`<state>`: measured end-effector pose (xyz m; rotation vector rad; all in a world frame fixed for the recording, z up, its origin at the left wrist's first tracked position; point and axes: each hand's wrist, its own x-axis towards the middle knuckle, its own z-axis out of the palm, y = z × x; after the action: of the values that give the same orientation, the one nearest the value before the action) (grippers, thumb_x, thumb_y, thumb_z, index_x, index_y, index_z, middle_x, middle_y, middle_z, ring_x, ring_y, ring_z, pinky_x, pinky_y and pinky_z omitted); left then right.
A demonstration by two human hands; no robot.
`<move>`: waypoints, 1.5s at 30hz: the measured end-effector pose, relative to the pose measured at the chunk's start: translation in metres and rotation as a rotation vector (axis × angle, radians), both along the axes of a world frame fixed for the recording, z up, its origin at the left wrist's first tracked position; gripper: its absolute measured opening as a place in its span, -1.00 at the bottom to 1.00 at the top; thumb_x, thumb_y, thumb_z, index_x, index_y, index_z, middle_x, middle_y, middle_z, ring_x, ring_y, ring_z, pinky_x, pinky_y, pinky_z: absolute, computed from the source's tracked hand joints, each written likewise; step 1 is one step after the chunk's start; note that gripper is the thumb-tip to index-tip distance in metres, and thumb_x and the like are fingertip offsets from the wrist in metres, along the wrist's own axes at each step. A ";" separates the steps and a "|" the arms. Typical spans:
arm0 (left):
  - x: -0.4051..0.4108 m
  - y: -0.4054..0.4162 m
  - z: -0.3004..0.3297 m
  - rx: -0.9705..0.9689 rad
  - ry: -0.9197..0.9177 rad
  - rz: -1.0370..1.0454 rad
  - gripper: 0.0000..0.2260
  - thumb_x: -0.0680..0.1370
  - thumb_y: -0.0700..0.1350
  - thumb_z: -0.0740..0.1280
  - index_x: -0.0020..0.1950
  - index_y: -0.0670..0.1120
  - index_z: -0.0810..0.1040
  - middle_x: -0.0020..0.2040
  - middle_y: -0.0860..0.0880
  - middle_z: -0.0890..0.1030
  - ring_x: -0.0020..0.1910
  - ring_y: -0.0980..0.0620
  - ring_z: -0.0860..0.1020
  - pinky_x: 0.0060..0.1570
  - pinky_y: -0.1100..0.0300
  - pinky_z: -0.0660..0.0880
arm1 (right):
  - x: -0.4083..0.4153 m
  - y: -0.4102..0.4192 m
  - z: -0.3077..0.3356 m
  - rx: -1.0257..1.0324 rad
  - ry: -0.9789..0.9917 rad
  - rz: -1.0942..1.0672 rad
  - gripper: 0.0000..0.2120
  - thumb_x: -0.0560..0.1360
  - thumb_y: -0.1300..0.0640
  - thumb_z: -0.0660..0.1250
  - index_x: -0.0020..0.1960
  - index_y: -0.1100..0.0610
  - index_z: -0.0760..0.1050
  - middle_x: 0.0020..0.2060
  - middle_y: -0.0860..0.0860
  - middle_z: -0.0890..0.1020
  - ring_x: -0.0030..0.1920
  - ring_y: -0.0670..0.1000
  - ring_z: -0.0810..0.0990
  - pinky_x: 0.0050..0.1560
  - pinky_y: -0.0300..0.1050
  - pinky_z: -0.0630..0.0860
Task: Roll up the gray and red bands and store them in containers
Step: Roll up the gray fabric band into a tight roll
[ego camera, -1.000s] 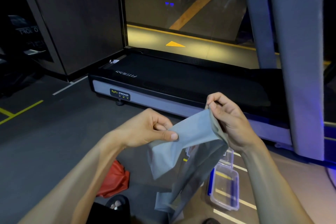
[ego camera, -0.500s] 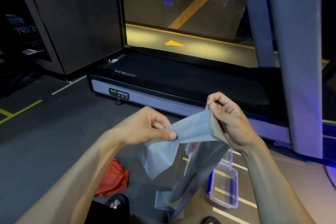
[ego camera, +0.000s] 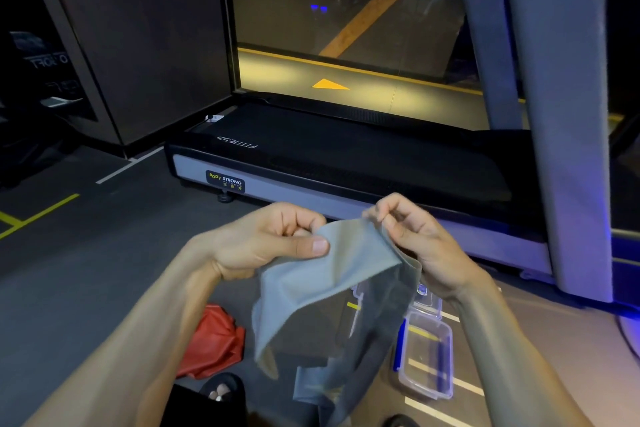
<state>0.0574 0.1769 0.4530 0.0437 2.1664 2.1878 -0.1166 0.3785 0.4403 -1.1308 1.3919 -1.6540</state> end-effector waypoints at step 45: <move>0.004 0.007 0.005 -0.378 0.028 0.128 -0.83 0.57 -0.08 0.42 -0.21 -0.04 0.70 -0.44 0.03 0.34 -0.40 0.08 0.19 -0.39 0.25 0.13 | 0.005 0.000 0.010 0.011 0.146 -0.071 -0.91 0.63 0.10 0.33 -0.05 0.04 0.51 -0.35 -0.01 0.46 -0.34 -0.09 0.39 -0.32 -0.29 0.35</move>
<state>0.0616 0.1838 0.4576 -0.0856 2.6249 1.8024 -0.1115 0.3783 0.4506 -1.2297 1.5463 -1.6384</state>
